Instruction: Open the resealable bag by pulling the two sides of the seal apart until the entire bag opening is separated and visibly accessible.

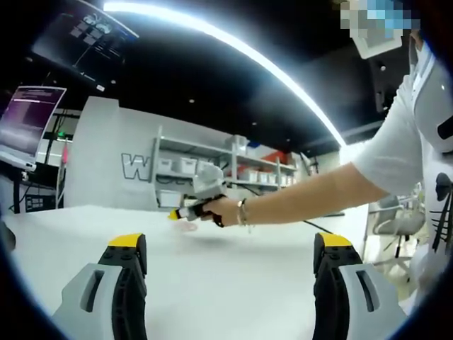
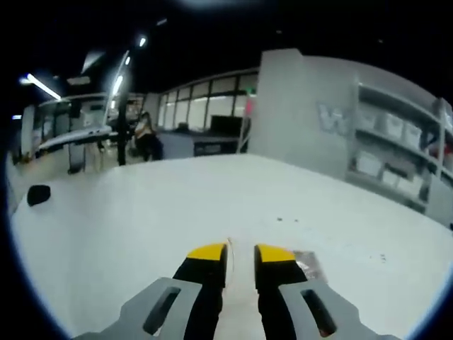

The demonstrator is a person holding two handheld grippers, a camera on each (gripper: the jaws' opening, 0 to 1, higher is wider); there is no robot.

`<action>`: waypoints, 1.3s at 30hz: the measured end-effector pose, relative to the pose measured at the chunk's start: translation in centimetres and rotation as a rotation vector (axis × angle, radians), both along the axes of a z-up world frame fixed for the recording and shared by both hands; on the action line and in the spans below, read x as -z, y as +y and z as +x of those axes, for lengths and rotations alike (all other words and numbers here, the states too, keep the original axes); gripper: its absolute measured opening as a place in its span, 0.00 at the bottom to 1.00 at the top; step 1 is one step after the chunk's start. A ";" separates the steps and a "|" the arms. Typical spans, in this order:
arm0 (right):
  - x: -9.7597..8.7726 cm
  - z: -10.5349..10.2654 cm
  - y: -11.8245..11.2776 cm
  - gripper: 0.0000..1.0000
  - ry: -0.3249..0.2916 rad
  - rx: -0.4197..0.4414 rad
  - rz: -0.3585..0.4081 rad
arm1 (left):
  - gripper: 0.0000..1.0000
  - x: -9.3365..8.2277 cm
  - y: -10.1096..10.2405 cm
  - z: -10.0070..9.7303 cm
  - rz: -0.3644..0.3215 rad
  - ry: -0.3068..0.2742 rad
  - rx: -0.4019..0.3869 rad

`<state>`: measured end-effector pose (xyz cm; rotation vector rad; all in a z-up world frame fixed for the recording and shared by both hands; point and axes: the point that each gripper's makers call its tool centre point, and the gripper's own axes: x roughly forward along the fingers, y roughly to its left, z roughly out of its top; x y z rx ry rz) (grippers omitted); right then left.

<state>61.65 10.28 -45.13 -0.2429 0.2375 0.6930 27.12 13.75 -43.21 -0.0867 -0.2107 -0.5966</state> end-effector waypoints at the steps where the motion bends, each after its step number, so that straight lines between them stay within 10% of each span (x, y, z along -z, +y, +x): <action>1: 0.0 0.0 0.0 0.16 -0.002 -0.002 0.001 | 0.96 0.0 0.0 0.0 -0.001 0.000 -0.001; 18: -1.3 -0.9 0.3 0.24 -0.042 -0.020 0.018 | 0.96 0.0 0.1 0.0 -0.005 0.002 0.000; 39: -1.6 -0.1 -1.3 0.70 0.014 0.083 0.135 | 0.96 0.1 0.1 0.1 0.000 0.005 0.006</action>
